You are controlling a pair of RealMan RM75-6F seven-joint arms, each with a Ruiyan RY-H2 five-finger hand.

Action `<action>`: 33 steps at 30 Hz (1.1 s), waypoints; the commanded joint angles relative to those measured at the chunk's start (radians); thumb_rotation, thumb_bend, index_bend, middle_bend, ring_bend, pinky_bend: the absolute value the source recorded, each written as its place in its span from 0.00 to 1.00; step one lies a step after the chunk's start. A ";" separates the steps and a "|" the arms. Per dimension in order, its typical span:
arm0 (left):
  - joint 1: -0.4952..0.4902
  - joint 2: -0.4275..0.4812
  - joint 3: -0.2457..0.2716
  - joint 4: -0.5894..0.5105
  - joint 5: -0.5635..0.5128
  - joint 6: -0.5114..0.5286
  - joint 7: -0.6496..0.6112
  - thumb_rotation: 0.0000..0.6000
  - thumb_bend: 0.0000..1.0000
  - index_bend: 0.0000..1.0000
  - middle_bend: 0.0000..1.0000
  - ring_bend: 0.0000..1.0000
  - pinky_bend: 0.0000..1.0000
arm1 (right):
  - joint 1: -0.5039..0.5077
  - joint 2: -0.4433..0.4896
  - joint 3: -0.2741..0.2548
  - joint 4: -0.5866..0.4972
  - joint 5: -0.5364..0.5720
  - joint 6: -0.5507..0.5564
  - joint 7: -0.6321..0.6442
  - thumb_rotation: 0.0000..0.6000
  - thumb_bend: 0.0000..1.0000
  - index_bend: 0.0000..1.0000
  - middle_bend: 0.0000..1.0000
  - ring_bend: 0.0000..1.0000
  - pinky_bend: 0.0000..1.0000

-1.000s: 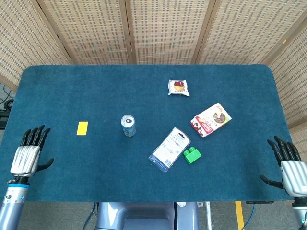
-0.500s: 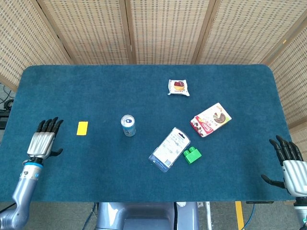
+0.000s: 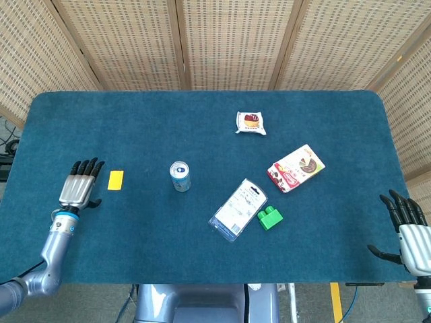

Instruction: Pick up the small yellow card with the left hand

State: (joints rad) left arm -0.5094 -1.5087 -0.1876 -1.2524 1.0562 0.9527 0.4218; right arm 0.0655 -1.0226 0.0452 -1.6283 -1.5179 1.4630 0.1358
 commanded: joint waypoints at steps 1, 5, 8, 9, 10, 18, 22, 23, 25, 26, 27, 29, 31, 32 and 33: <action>-0.015 -0.015 -0.001 0.013 -0.012 -0.008 0.010 1.00 0.24 0.01 0.00 0.00 0.00 | 0.000 0.000 0.000 0.002 0.003 -0.003 0.004 1.00 0.10 0.00 0.00 0.00 0.00; -0.033 -0.031 -0.001 0.030 -0.025 -0.015 0.022 1.00 0.25 0.01 0.00 0.00 0.00 | 0.001 0.000 0.001 0.004 0.004 -0.005 0.009 1.00 0.10 0.00 0.00 0.00 0.00; -0.045 -0.040 -0.002 0.045 -0.039 -0.024 0.029 1.00 0.26 0.01 0.00 0.00 0.00 | 0.002 0.001 0.001 0.006 0.005 -0.007 0.013 1.00 0.10 0.00 0.00 0.00 0.00; -0.048 -0.043 -0.002 0.050 -0.043 -0.026 0.032 1.00 0.26 0.01 0.00 0.00 0.00 | 0.003 0.001 0.002 0.006 0.006 -0.008 0.015 1.00 0.10 0.00 0.00 0.00 0.00; -0.053 -0.047 -0.003 0.056 -0.049 -0.028 0.034 1.00 0.27 0.01 0.00 0.00 0.00 | 0.003 0.001 0.002 0.007 0.008 -0.009 0.017 1.00 0.10 0.00 0.00 0.00 0.00; -0.076 -0.061 -0.003 0.086 -0.081 -0.047 0.052 1.00 0.27 0.01 0.00 0.00 0.00 | 0.004 0.002 0.002 0.012 0.010 -0.013 0.028 1.00 0.10 0.00 0.00 0.00 0.00; -0.089 -0.069 -0.003 0.103 -0.098 -0.057 0.061 1.00 0.27 0.01 0.00 0.00 0.00 | 0.004 0.002 0.003 0.012 0.009 -0.013 0.029 1.00 0.10 0.00 0.00 0.00 0.00; -0.093 -0.072 -0.003 0.108 -0.105 -0.061 0.064 1.00 0.27 0.01 0.00 0.00 0.00 | 0.004 0.001 0.003 0.012 0.009 -0.013 0.029 1.00 0.10 0.00 0.00 0.00 0.00; -0.100 -0.078 -0.003 0.116 -0.114 -0.066 0.069 1.00 0.27 0.01 0.00 0.00 0.00 | 0.004 0.001 0.003 0.013 0.010 -0.014 0.030 1.00 0.10 0.00 0.00 0.00 0.00; -0.103 -0.080 -0.003 0.119 -0.116 -0.068 0.072 1.00 0.27 0.01 0.00 0.00 0.00 | 0.004 0.001 0.003 0.013 0.010 -0.014 0.031 1.00 0.10 0.00 0.00 0.00 0.00; -0.106 -0.083 -0.002 0.121 -0.119 -0.068 0.074 1.00 0.27 0.01 0.00 0.00 0.00 | 0.005 0.002 0.002 0.013 0.010 -0.014 0.031 1.00 0.10 0.00 0.00 0.00 0.00; -0.111 -0.089 -0.001 0.123 -0.122 -0.067 0.077 1.00 0.27 0.01 0.00 0.00 0.00 | 0.005 0.002 0.003 0.014 0.008 -0.013 0.032 1.00 0.10 0.00 0.00 0.00 0.00; -0.114 -0.094 0.003 0.126 -0.121 -0.065 0.079 1.00 0.27 0.01 0.00 0.00 0.00 | 0.005 0.002 0.003 0.014 0.008 -0.012 0.033 1.00 0.10 0.00 0.00 0.00 0.00; -0.115 -0.097 0.004 0.128 -0.121 -0.063 0.080 1.00 0.27 0.01 0.00 0.00 0.00 | 0.004 0.002 0.002 0.014 0.007 -0.012 0.033 1.00 0.10 0.00 0.00 0.00 0.00; -0.117 -0.100 0.005 0.130 -0.121 -0.063 0.081 1.00 0.27 0.01 0.00 0.00 0.00 | 0.004 0.002 0.002 0.014 0.007 -0.012 0.034 1.00 0.10 0.00 0.00 0.00 0.00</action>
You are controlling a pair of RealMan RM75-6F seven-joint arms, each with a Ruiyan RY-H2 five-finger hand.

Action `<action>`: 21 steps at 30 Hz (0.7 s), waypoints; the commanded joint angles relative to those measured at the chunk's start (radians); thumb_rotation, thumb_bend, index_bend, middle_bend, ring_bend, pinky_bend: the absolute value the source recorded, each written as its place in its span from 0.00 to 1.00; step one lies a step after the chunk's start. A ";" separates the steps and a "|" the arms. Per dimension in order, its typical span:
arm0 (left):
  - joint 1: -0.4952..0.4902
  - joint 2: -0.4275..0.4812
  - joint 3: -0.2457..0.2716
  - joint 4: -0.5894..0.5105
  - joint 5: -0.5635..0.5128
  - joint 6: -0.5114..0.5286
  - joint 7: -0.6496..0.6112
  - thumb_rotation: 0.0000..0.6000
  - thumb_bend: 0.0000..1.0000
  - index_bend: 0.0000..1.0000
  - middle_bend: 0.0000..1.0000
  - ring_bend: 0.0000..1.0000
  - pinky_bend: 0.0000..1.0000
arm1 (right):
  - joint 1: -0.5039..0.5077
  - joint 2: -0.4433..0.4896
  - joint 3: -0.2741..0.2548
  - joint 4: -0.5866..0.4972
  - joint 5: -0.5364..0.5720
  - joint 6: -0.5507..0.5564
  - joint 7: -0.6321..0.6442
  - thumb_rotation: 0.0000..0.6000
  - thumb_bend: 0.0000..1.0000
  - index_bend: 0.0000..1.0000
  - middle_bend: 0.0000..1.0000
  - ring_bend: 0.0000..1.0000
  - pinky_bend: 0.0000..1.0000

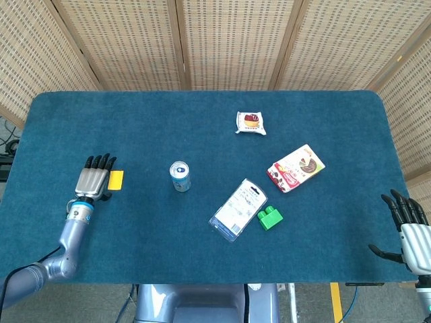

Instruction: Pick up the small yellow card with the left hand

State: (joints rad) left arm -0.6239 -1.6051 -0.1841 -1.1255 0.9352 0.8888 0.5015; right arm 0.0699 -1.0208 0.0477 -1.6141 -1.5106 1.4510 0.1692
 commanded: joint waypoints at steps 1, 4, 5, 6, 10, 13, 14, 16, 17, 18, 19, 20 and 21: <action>-0.003 -0.005 0.002 0.004 -0.002 0.001 0.002 1.00 0.27 0.01 0.00 0.00 0.00 | 0.000 0.000 0.000 0.000 0.000 0.000 0.001 1.00 0.10 0.00 0.00 0.00 0.00; -0.009 -0.014 0.005 0.013 -0.010 -0.002 0.008 1.00 0.27 0.01 0.00 0.00 0.00 | -0.001 0.001 0.001 0.002 0.003 0.001 0.008 1.00 0.10 0.00 0.00 0.00 0.00; -0.010 -0.016 0.005 0.016 -0.012 -0.002 0.010 1.00 0.27 0.01 0.00 0.00 0.00 | -0.002 0.001 0.001 0.002 0.003 0.002 0.010 1.00 0.10 0.00 0.00 0.00 0.00; -0.012 -0.018 0.005 0.019 -0.013 0.000 0.012 1.00 0.27 0.01 0.00 0.00 0.00 | -0.002 0.001 0.002 0.003 0.003 0.002 0.012 1.00 0.10 0.00 0.00 0.00 0.00; -0.016 -0.023 0.006 0.025 -0.018 -0.001 0.012 1.00 0.27 0.01 0.00 0.00 0.00 | -0.002 0.001 0.001 0.004 0.001 0.002 0.012 1.00 0.10 0.00 0.00 0.00 0.00; -0.020 -0.026 0.005 0.030 -0.023 -0.004 0.014 1.00 0.28 0.01 0.00 0.00 0.00 | -0.002 0.001 0.000 0.003 -0.001 0.002 0.010 1.00 0.10 0.00 0.00 0.00 0.00; -0.022 -0.027 0.005 0.032 -0.023 -0.003 0.014 1.00 0.28 0.01 0.00 0.00 0.00 | -0.001 0.001 0.000 0.003 0.000 0.002 0.010 1.00 0.10 0.00 0.00 0.00 0.00; -0.024 -0.030 0.005 0.035 -0.026 -0.004 0.015 1.00 0.28 0.01 0.00 0.00 0.00 | -0.002 0.001 0.000 0.003 0.001 0.002 0.010 1.00 0.10 0.00 0.00 0.00 0.00; -0.025 -0.032 0.005 0.037 -0.028 -0.004 0.016 1.00 0.28 0.01 0.00 0.00 0.00 | -0.002 0.001 0.000 0.003 0.002 0.001 0.010 1.00 0.10 0.00 0.00 0.00 0.00; -0.026 -0.033 0.005 0.039 -0.029 -0.005 0.017 1.00 0.28 0.01 0.00 0.00 0.00 | -0.002 0.001 0.000 0.003 0.003 0.001 0.011 1.00 0.10 0.00 0.00 0.00 0.00; -0.027 -0.034 0.005 0.040 -0.030 -0.004 0.017 1.00 0.28 0.01 0.00 0.00 0.00 | -0.002 0.001 0.000 0.003 0.003 0.001 0.011 1.00 0.10 0.00 0.00 0.00 0.00; -0.028 -0.036 0.005 0.043 -0.031 -0.005 0.018 1.00 0.28 0.01 0.00 0.00 0.00 | -0.002 0.001 0.000 0.003 0.003 0.001 0.011 1.00 0.10 0.00 0.00 0.00 0.00; -0.030 -0.037 0.005 0.046 -0.032 -0.006 0.019 1.00 0.28 0.01 0.00 0.00 0.00 | -0.002 0.001 0.000 0.003 0.003 0.001 0.011 1.00 0.10 0.00 0.00 0.00 0.00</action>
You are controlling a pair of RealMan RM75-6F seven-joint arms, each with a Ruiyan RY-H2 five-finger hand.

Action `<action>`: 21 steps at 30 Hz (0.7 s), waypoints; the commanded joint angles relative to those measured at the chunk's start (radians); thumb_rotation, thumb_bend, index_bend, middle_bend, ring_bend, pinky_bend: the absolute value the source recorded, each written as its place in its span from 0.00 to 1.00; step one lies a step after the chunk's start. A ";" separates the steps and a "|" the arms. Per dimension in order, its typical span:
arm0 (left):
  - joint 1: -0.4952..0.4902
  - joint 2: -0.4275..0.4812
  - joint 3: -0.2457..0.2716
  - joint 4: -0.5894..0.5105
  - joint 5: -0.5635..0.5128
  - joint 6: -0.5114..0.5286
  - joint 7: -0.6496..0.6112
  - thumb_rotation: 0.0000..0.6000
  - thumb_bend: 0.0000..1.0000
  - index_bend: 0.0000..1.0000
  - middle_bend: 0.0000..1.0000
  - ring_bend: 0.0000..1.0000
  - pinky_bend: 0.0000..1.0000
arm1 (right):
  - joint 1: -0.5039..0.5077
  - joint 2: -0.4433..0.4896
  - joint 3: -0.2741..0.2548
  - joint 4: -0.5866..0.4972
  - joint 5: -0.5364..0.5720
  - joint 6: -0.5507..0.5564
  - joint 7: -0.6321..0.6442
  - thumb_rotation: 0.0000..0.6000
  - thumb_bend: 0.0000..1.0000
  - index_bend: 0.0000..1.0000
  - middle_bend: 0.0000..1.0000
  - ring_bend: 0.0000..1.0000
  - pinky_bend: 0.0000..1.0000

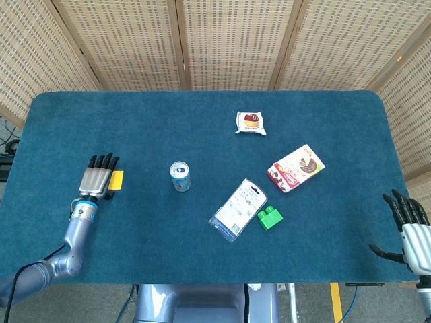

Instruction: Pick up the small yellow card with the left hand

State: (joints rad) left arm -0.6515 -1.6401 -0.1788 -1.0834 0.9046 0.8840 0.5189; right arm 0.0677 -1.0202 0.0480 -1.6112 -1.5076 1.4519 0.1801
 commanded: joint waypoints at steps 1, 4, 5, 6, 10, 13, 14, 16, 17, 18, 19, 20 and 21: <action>-0.003 -0.003 0.001 0.006 -0.003 -0.003 0.003 1.00 0.28 0.01 0.00 0.00 0.00 | 0.000 0.000 0.000 0.000 0.000 0.000 0.000 1.00 0.10 0.00 0.00 0.00 0.00; -0.011 -0.011 0.005 0.021 -0.004 -0.008 0.014 1.00 0.28 0.01 0.00 0.00 0.00 | 0.000 0.000 0.001 0.001 0.000 0.000 0.000 1.00 0.10 0.00 0.00 0.00 0.00; -0.012 -0.013 0.006 0.024 -0.004 -0.009 0.015 1.00 0.28 0.01 0.00 0.00 0.00 | 0.000 -0.001 0.001 0.001 0.000 0.001 0.000 1.00 0.10 0.00 0.00 0.00 0.00; -0.014 -0.016 0.007 0.029 -0.005 -0.011 0.016 1.00 0.28 0.01 0.00 0.00 0.00 | -0.001 -0.001 0.001 0.001 0.000 0.002 0.000 1.00 0.10 0.00 0.00 0.00 0.00; -0.017 -0.029 0.008 0.043 -0.008 -0.015 0.015 1.00 0.28 0.01 0.00 0.00 0.00 | -0.001 -0.001 0.001 0.001 0.000 0.003 0.000 1.00 0.10 0.00 0.00 0.00 0.00; -0.019 -0.038 0.009 0.056 -0.006 -0.012 0.015 1.00 0.28 0.01 0.00 0.00 0.00 | 0.000 -0.002 0.000 0.002 0.000 0.001 -0.002 1.00 0.10 0.00 0.00 0.00 0.00; -0.020 -0.042 0.009 0.061 -0.005 -0.011 0.014 1.00 0.29 0.01 0.00 0.00 0.00 | 0.000 -0.002 0.001 0.002 0.000 0.001 -0.001 1.00 0.10 0.00 0.00 0.00 0.00; -0.022 -0.047 0.008 0.069 0.000 -0.006 0.011 1.00 0.30 0.01 0.00 0.00 0.00 | -0.001 -0.001 0.002 0.002 0.001 0.003 0.001 1.00 0.10 0.00 0.00 0.00 0.00; -0.022 -0.050 0.007 0.074 0.004 -0.002 0.007 1.00 0.31 0.01 0.00 0.00 0.00 | -0.001 -0.001 0.002 0.002 0.002 0.004 0.002 1.00 0.10 0.00 0.00 0.00 0.00; -0.022 -0.055 0.005 0.081 0.010 0.005 0.000 1.00 0.32 0.01 0.00 0.00 0.00 | -0.002 -0.001 0.002 0.003 0.003 0.004 0.004 1.00 0.10 0.00 0.00 0.00 0.00; -0.022 -0.058 0.004 0.086 0.016 0.010 -0.005 1.00 0.33 0.01 0.00 0.00 0.00 | -0.002 -0.001 0.002 0.004 0.003 0.004 0.005 1.00 0.10 0.00 0.00 0.00 0.00; -0.022 -0.061 0.004 0.092 0.021 0.014 -0.010 1.00 0.34 0.01 0.00 0.00 0.00 | -0.002 -0.001 0.002 0.004 0.004 0.003 0.006 1.00 0.10 0.00 0.00 0.00 0.00; -0.022 -0.065 0.003 0.097 0.026 0.018 -0.015 1.00 0.34 0.01 0.00 0.00 0.00 | -0.002 -0.001 0.002 0.004 0.004 0.003 0.006 1.00 0.10 0.00 0.00 0.00 0.00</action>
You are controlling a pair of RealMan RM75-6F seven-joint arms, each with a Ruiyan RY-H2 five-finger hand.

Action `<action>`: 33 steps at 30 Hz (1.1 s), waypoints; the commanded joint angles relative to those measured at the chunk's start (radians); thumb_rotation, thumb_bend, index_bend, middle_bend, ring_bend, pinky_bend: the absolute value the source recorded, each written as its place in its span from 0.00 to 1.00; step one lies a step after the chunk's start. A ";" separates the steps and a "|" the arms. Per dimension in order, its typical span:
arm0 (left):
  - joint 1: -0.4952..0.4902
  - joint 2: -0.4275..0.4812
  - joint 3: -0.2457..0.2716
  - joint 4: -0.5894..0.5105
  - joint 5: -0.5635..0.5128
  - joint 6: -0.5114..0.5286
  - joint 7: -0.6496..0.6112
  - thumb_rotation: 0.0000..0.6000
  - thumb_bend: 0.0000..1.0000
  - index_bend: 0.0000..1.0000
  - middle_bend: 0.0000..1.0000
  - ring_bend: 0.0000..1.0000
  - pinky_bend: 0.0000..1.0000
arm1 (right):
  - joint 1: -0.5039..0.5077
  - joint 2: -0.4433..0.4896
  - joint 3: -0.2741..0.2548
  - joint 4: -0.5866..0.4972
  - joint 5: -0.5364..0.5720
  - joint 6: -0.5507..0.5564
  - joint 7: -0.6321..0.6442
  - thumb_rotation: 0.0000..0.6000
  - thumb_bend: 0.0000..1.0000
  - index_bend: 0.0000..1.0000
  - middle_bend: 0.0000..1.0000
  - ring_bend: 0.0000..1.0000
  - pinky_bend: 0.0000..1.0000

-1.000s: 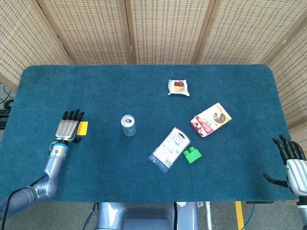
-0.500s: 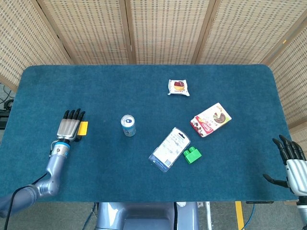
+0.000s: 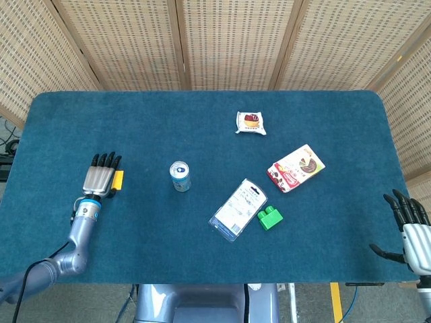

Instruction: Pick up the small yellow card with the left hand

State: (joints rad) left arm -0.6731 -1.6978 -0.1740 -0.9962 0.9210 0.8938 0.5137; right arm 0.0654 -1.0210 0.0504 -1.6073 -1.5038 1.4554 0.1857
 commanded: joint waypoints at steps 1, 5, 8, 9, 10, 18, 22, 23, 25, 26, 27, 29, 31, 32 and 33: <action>0.000 -0.011 -0.004 0.016 0.017 0.014 -0.017 1.00 0.35 0.01 0.00 0.00 0.00 | 0.000 0.000 0.000 0.001 0.000 0.000 0.001 1.00 0.10 0.00 0.00 0.00 0.00; 0.004 -0.021 -0.006 0.032 0.036 0.034 -0.035 1.00 0.38 0.01 0.00 0.00 0.00 | 0.000 0.001 0.000 0.001 -0.001 0.000 0.002 1.00 0.10 0.00 0.00 0.00 0.00; 0.007 -0.026 -0.008 0.041 0.050 0.047 -0.048 1.00 0.42 0.02 0.00 0.00 0.00 | 0.000 0.001 0.000 0.001 -0.001 0.000 0.002 1.00 0.10 0.00 0.00 0.00 0.00; 0.009 -0.026 -0.007 0.044 0.057 0.051 -0.052 1.00 0.43 0.02 0.00 0.00 0.00 | -0.001 0.001 0.000 0.001 -0.001 0.001 0.002 1.00 0.10 0.00 0.00 0.00 0.00; 0.010 -0.026 -0.007 0.045 0.060 0.053 -0.055 1.00 0.44 0.02 0.00 0.00 0.00 | -0.001 0.001 0.000 0.001 -0.001 0.002 0.002 1.00 0.10 0.00 0.00 0.00 0.00; 0.030 -0.001 -0.009 0.007 0.083 0.066 -0.097 1.00 0.47 0.04 0.00 0.00 0.00 | -0.002 0.002 -0.001 0.000 -0.002 0.001 0.003 1.00 0.10 0.00 0.00 0.00 0.00; 0.046 0.055 -0.001 -0.077 0.090 0.045 -0.122 1.00 0.46 0.10 0.00 0.00 0.00 | -0.002 0.003 -0.001 0.000 0.000 0.000 0.004 1.00 0.10 0.00 0.00 0.00 0.00; 0.050 0.065 0.000 -0.092 0.092 0.046 -0.124 1.00 0.45 0.14 0.00 0.00 0.00 | -0.002 0.003 -0.001 0.000 -0.001 0.000 0.004 1.00 0.10 0.00 0.00 0.00 0.00; 0.055 0.080 0.005 -0.112 0.098 0.052 -0.121 1.00 0.45 0.22 0.00 0.00 0.00 | -0.002 0.003 -0.001 -0.001 -0.002 0.001 0.003 1.00 0.10 0.00 0.00 0.00 0.00; 0.057 0.084 0.008 -0.118 0.102 0.057 -0.118 1.00 0.45 0.26 0.00 0.00 0.00 | -0.002 0.004 -0.001 -0.002 -0.002 0.001 0.002 1.00 0.10 0.00 0.00 0.00 0.00; 0.059 0.088 0.010 -0.123 0.105 0.060 -0.117 1.00 0.45 0.28 0.00 0.00 0.00 | -0.002 0.004 -0.001 -0.002 -0.003 0.002 0.001 1.00 0.10 0.00 0.00 0.00 0.00; 0.064 0.093 0.014 -0.129 0.110 0.065 -0.117 1.00 0.45 0.34 0.00 0.00 0.00 | -0.003 0.003 -0.001 -0.003 -0.003 0.003 0.000 1.00 0.10 0.00 0.00 0.00 0.00; 0.067 0.096 0.017 -0.130 0.112 0.067 -0.117 1.00 0.45 0.39 0.00 0.00 0.00 | -0.003 0.003 -0.001 -0.003 -0.003 0.003 -0.001 1.00 0.10 0.00 0.00 0.00 0.00; 0.069 0.098 0.019 -0.130 0.114 0.067 -0.117 1.00 0.45 0.40 0.00 0.00 0.00 | -0.003 0.002 -0.001 -0.002 -0.003 0.004 -0.001 1.00 0.10 0.00 0.00 0.00 0.00; 0.069 0.098 0.020 -0.130 0.114 0.067 -0.118 1.00 0.45 0.41 0.00 0.00 0.00 | -0.003 0.002 -0.001 -0.002 -0.003 0.004 -0.001 1.00 0.10 0.00 0.00 0.00 0.00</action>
State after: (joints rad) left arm -0.6040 -1.5996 -0.1541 -1.1260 1.0351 0.9604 0.3960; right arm 0.0622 -1.0191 0.0495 -1.6095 -1.5067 1.4593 0.1851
